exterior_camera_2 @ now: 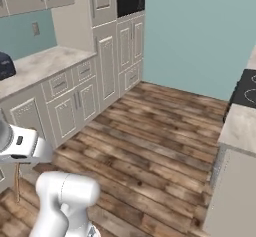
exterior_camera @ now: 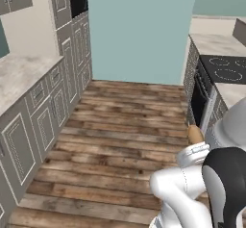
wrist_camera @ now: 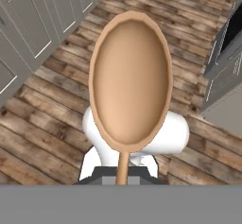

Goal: Take the fork and place it on the left side of the plate. Then take the spoon and place it on the right side of the plate. Make sure they're directly next to the plate.

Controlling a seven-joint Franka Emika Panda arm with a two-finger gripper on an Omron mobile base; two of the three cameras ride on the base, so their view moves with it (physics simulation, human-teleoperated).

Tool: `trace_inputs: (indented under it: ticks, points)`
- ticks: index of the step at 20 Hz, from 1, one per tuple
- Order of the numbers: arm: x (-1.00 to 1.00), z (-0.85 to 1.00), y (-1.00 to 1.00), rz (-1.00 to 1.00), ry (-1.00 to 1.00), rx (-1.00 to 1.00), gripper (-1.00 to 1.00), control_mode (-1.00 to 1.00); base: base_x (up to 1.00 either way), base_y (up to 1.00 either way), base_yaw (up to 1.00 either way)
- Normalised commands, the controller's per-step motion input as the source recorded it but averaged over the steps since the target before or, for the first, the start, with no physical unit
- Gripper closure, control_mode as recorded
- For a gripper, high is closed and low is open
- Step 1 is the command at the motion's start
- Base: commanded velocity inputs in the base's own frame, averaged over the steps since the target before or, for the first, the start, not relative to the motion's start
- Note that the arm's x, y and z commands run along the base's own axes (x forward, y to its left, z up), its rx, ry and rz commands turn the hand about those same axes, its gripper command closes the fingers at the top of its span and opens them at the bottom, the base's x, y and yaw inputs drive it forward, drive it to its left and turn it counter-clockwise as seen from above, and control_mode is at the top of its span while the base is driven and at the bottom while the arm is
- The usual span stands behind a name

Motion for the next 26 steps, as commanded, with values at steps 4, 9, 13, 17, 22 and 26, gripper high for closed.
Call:
trace_inputs:
  ticks: [4, 9, 13, 17, 22, 26]
  points:
    - [0.00, 0.00, 0.00, 0.00, 0.00, 0.00, 1.00, 1.00, -0.69, -0.74, -0.13]
    - [0.00, 0.00, 0.00, 0.00, 0.00, 0.00, 1.00, 1.00, -0.07, -0.98, -0.01]
    - [0.00, 0.00, 0.00, 0.00, 0.00, 0.00, 1.00, 1.00, 0.09, -1.00, 0.00]
    - [0.00, 0.00, 0.00, 0.00, 0.00, 0.00, 1.00, 1.00, 0.06, -1.00, 0.02]
    - [0.00, 0.00, 0.00, 0.00, 0.00, 0.00, 1.00, 1.00, 0.00, -1.00, 0.03]
    - [0.00, 0.00, 0.00, 0.00, 0.00, 0.00, 1.00, 1.00, 0.02, -1.00, 0.03]
